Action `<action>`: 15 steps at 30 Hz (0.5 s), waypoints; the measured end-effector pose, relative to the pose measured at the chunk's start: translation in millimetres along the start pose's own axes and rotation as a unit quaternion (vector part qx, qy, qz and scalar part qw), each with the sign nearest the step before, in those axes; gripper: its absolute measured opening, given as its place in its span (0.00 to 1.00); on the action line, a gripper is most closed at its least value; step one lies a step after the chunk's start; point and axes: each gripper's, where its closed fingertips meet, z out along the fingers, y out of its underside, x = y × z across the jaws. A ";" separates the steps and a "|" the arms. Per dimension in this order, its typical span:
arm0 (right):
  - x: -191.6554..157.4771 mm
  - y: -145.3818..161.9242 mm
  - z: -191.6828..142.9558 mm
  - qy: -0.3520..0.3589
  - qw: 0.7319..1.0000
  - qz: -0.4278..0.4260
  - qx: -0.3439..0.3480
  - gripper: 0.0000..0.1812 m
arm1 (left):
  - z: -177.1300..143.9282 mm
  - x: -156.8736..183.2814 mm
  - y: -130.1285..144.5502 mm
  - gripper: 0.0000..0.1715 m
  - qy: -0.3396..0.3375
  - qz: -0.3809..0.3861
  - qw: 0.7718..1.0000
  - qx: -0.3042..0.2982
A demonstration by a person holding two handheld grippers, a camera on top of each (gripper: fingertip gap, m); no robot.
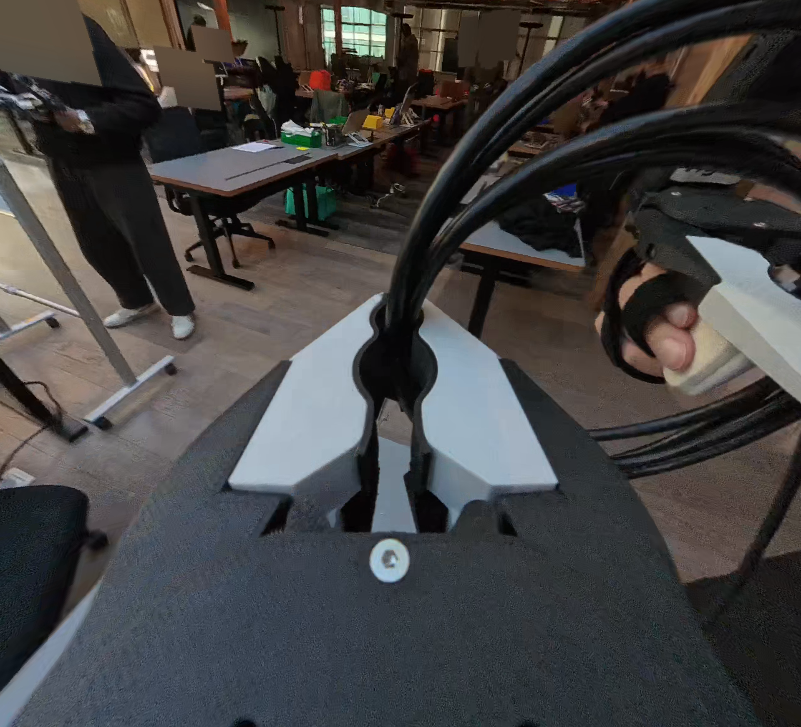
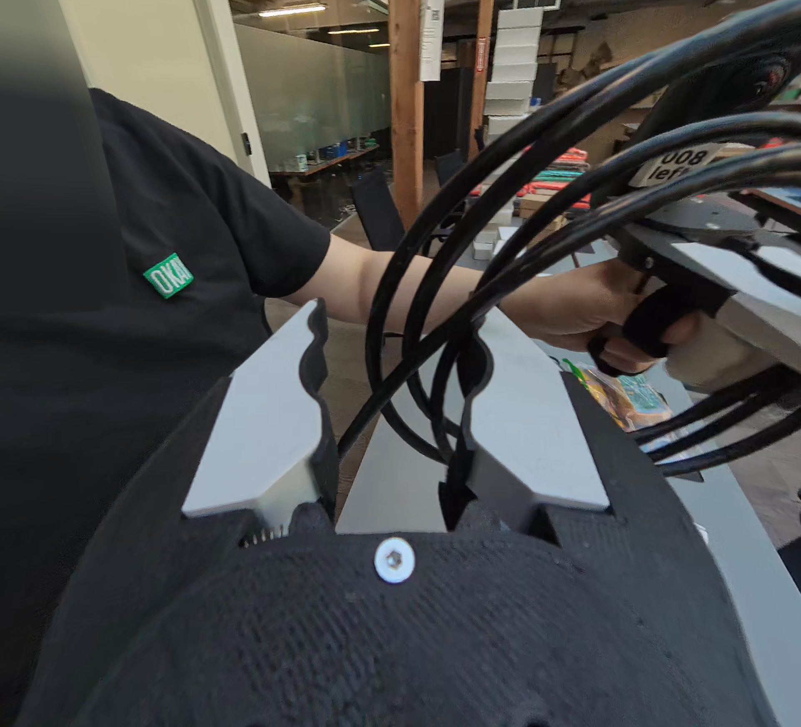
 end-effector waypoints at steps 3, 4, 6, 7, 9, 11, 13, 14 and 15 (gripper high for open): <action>1.5 -13.1 -12.0 -0.002 1.000 0.009 0.026 0.23 | 11.0 19.8 25.0 0.02 0.079 -0.127 0.989 -0.015; 1.1 -17.9 -16.0 -0.013 0.999 0.020 0.034 0.22 | 15.6 26.9 33.2 0.02 0.100 -0.163 0.981 -0.018; 2.0 -24.5 -21.9 -0.031 0.998 0.042 0.034 0.15 | 24.2 46.0 47.3 0.02 0.158 -0.242 0.957 -0.026; 3.2 -28.0 -23.7 -0.036 0.997 0.059 0.028 0.13 | 27.7 55.1 52.6 0.02 0.185 -0.274 0.943 -0.027; 7.7 -34.0 -25.4 -0.038 0.994 0.101 0.007 0.13 | 32.9 70.7 61.2 0.02 0.230 -0.323 0.918 -0.025; 16.7 -40.4 -27.3 -0.026 0.988 0.152 -0.011 0.13 | 35.2 82.4 64.9 0.02 0.265 -0.366 0.892 -0.015; 29.5 -46.7 -28.7 -0.010 0.975 0.220 -0.013 0.13 | 36.0 84.5 63.6 0.02 0.278 -0.407 0.870 0.013; 35.1 -50.6 -29.7 -0.010 0.967 0.254 -0.004 0.12 | 35.9 85.7 62.8 0.02 0.284 -0.428 0.858 0.023; 39.2 -53.6 -30.7 -0.018 0.956 0.291 0.004 0.11 | 36.0 87.3 62.3 0.02 0.290 -0.451 0.843 0.031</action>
